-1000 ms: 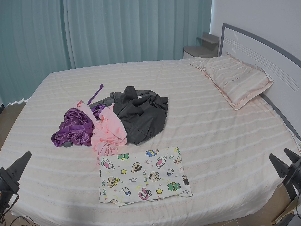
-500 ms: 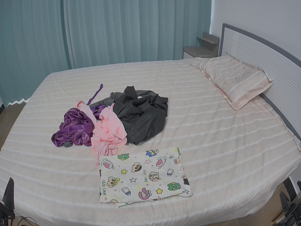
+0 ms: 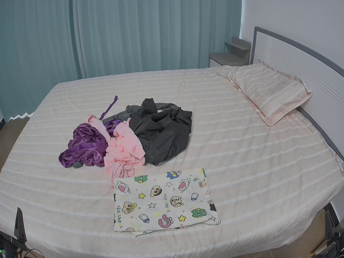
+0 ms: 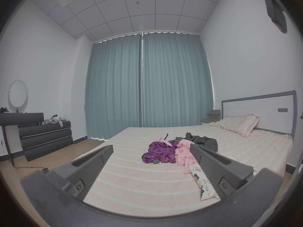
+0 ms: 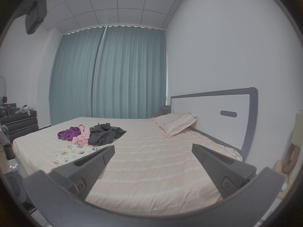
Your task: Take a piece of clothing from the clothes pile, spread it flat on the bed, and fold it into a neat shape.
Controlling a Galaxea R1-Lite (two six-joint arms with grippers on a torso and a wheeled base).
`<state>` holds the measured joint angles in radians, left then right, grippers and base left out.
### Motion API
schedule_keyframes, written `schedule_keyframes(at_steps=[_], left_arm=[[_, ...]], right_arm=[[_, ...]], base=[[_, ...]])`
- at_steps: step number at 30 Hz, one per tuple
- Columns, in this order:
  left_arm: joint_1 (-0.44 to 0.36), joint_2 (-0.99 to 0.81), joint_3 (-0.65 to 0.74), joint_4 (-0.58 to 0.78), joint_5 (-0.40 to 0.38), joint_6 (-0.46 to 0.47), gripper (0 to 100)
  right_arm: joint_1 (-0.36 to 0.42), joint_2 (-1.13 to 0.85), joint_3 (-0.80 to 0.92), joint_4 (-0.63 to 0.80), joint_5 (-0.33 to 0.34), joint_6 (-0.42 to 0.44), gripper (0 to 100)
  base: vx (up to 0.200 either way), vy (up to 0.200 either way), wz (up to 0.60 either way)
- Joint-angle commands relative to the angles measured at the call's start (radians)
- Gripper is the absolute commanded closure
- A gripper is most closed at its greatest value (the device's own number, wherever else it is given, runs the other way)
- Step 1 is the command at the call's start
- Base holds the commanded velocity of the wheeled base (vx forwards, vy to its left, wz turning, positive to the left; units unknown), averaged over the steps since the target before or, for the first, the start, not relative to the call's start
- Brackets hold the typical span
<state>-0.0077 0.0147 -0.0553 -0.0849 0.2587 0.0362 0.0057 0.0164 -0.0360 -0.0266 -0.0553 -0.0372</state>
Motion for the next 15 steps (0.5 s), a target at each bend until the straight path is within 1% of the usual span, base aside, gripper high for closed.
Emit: schedule_keyframes(at_steps=[1,3,4,5,6,9,11,13,14,15], left_arm=[[0.0,-0.012,0.055,0.016,-0.012,0.024,0],[0.0,-0.012,0.055,0.017,-0.078,-0.013,0],[0.0,-0.012,0.055,0.017,-0.078,-0.013,0],[0.0,-0.012,0.055,0.017,-0.119,-0.033,0],[0.0,-0.012,0.055,0.019,-0.142,-0.047,0],[0.0,-0.01,0.055,0.019,-0.154,-0.052,0],[0.0,-0.01,0.055,0.022,-0.188,-0.059,0],[-0.002,-0.01,0.054,0.024,-0.233,-0.048,0],[-0.002,-0.01,0.054,0.024,-0.233,-0.048,0],[0.0,-0.01,0.054,0.024,-0.257,-0.03,0]], right_arm=[[-0.003,-0.016,0.034,-0.009,0.061,-0.012,0],[-0.003,-0.016,0.031,0.037,0.071,-0.006,0],[-0.003,-0.016,0.031,0.037,0.071,-0.006,0],[-0.003,-0.016,0.036,0.028,0.071,-0.006,0],[-0.003,-0.016,0.036,0.022,0.071,-0.004,0],[-0.003,-0.016,0.036,0.022,0.068,0.002,0],[-0.003,-0.016,0.036,0.022,0.063,0.023,0],[-0.003,-0.016,0.036,0.022,0.063,0.026,0],[-0.003,-0.016,0.036,0.022,0.063,0.026,0],[-0.003,-0.016,0.036,0.022,0.063,0.023,0]], base=[[0.0,0.0,0.0],[0.0,0.0,0.0],[0.0,0.0,0.0],[0.0,0.0,0.0],[0.0,0.0,0.0],[0.0,0.0,0.0],[0.0,0.0,0.0],[0.0,0.0,0.0],[0.0,0.0,0.0],[0.0,0.0,0.0]])
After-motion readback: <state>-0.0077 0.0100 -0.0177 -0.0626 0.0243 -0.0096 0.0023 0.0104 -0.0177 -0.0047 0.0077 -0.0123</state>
